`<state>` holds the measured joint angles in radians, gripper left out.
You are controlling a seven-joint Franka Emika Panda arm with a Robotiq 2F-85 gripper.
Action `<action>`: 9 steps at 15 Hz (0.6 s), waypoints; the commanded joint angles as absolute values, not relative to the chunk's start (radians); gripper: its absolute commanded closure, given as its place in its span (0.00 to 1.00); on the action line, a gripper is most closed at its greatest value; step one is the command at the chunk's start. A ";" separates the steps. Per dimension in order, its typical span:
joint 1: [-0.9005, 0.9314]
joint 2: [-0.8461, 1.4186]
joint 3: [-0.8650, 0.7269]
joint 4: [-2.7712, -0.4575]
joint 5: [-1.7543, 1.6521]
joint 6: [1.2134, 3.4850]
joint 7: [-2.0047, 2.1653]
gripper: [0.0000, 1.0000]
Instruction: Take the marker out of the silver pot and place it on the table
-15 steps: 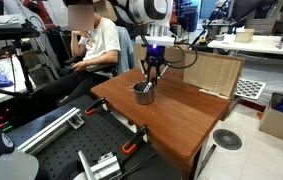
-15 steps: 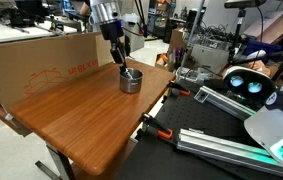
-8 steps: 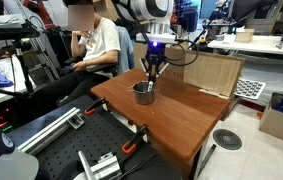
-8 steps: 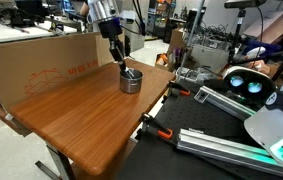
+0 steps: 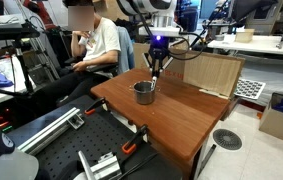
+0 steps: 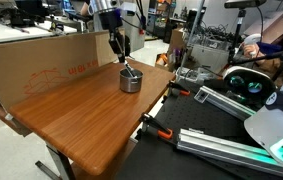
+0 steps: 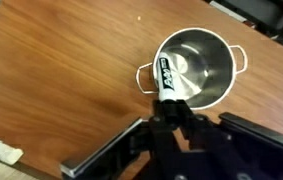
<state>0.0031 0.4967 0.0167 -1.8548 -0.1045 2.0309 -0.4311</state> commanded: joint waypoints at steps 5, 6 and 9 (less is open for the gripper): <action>-0.038 0.292 0.024 -1.955 -0.080 2.050 -0.399 0.95; -0.041 0.260 0.022 -1.973 -0.075 2.060 -0.400 0.95; -0.054 0.184 0.011 -2.015 -0.059 2.066 -0.408 0.95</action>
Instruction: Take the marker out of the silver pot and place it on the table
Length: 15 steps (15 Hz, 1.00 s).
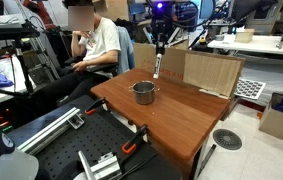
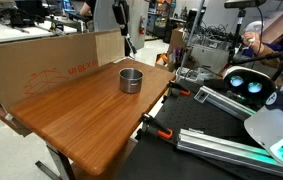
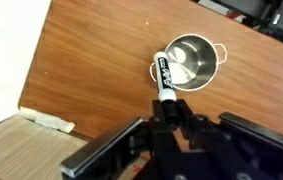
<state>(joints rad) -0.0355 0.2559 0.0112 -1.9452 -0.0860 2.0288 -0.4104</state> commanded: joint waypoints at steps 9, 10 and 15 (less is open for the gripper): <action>-0.120 0.301 -0.051 -1.991 -0.050 2.008 -0.404 0.95; -0.127 0.327 -0.057 -1.978 -0.054 1.999 -0.400 0.95; -0.154 0.490 -0.071 -1.877 -0.070 1.999 -0.389 0.95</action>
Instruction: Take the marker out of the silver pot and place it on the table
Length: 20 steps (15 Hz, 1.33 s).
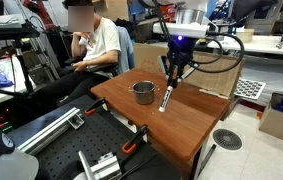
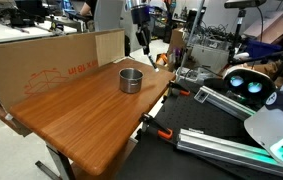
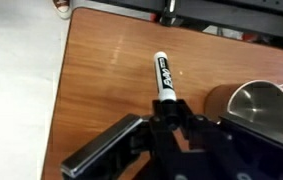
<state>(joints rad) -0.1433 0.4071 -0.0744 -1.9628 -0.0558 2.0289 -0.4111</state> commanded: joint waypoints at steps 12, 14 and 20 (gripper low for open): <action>-0.155 0.741 -0.074 -1.583 -0.094 1.942 -0.284 0.95; -0.146 0.778 -0.082 -1.541 -0.109 1.934 -0.262 0.95; -0.125 0.885 -0.087 -1.417 -0.152 1.860 -0.198 0.95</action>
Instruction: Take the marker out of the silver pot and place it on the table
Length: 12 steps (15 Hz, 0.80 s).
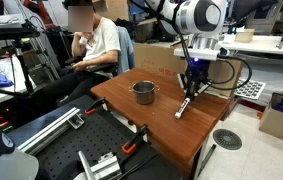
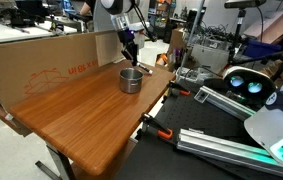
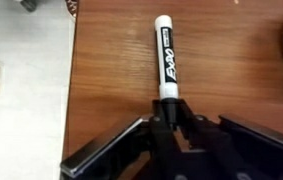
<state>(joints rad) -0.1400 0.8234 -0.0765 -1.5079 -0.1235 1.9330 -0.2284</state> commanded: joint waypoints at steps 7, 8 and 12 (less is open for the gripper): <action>-0.130 0.973 -0.076 -1.288 -0.144 1.731 -0.199 0.47; -0.131 0.981 -0.075 -1.276 -0.143 1.720 -0.198 0.41; -0.129 0.996 -0.074 -1.244 -0.146 1.697 -0.200 0.11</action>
<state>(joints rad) -0.1320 0.9611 -0.0758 -1.3116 -0.1339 1.7519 -0.2051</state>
